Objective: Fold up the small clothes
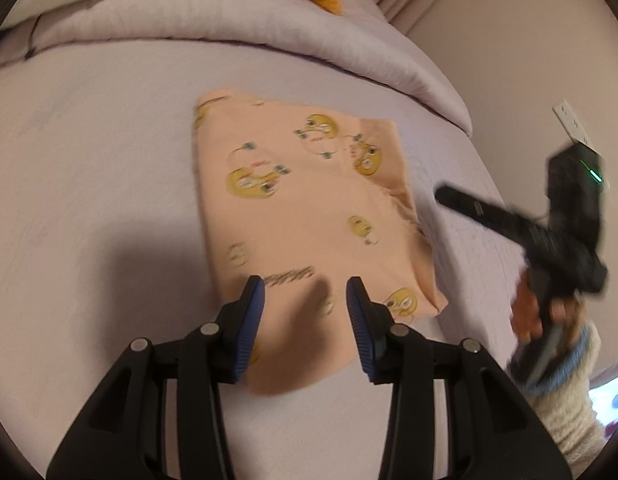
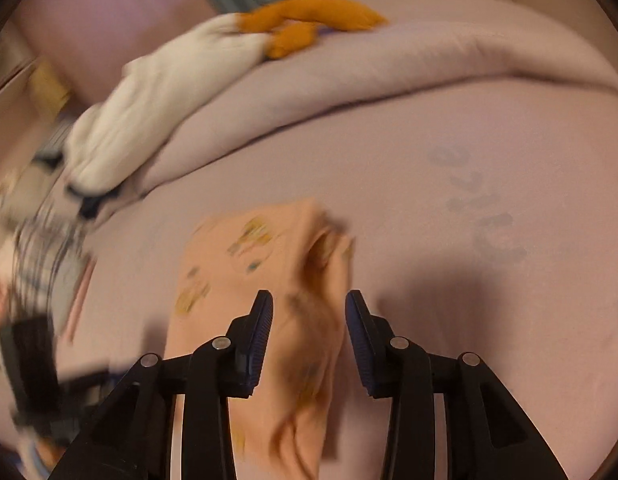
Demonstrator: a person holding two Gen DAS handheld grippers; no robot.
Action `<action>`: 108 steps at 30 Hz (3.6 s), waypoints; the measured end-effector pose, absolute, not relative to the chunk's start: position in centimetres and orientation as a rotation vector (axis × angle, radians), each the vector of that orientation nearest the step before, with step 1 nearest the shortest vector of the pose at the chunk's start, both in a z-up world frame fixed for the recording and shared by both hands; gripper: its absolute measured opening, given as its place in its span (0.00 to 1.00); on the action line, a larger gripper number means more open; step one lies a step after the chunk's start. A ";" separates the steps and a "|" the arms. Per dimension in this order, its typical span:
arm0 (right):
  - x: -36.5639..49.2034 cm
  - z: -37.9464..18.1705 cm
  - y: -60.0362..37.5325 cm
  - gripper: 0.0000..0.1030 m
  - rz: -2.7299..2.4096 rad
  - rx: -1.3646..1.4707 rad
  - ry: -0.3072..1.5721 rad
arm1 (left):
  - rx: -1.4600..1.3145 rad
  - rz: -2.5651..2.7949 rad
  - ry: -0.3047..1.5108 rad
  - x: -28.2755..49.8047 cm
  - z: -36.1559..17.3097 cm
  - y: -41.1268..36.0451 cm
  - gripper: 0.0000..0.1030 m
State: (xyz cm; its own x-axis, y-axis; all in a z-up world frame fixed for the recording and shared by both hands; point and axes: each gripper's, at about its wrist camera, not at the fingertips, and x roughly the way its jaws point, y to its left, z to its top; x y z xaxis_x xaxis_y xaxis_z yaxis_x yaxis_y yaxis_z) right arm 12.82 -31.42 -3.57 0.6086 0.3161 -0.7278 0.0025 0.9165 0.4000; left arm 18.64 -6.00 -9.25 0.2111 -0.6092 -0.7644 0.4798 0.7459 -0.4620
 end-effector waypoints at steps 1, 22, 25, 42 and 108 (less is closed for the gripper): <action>12.0 -3.4 -30.5 0.33 0.209 0.355 0.888 | -0.108 -0.764 1.109 18.5 -9.3 -6.8 0.37; 8.8 -10.3 -25.3 0.12 0.253 0.134 1.002 | -0.007 -0.711 1.111 15.6 -13.7 -5.8 0.21; 9.2 -9.8 -25.1 0.12 0.246 0.156 0.993 | -0.057 -0.710 1.120 14.2 -13.2 -4.6 0.22; 8.1 -13.7 -36.8 0.61 0.352 0.958 0.922 | -0.567 -0.709 1.187 17.2 -14.2 0.4 0.90; 6.6 -6.8 -26.0 0.22 0.250 0.395 0.838 | -0.183 -0.579 1.095 13.0 -10.8 -3.5 0.22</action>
State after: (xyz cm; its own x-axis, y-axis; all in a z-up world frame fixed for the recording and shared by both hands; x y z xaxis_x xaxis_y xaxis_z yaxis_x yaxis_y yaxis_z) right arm 6.62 -25.99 -6.79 0.6459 0.3667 -0.6696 -0.0604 0.8989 0.4340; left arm 12.97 -3.45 -10.78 0.3282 -0.5266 -0.7842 0.3514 0.8386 -0.4161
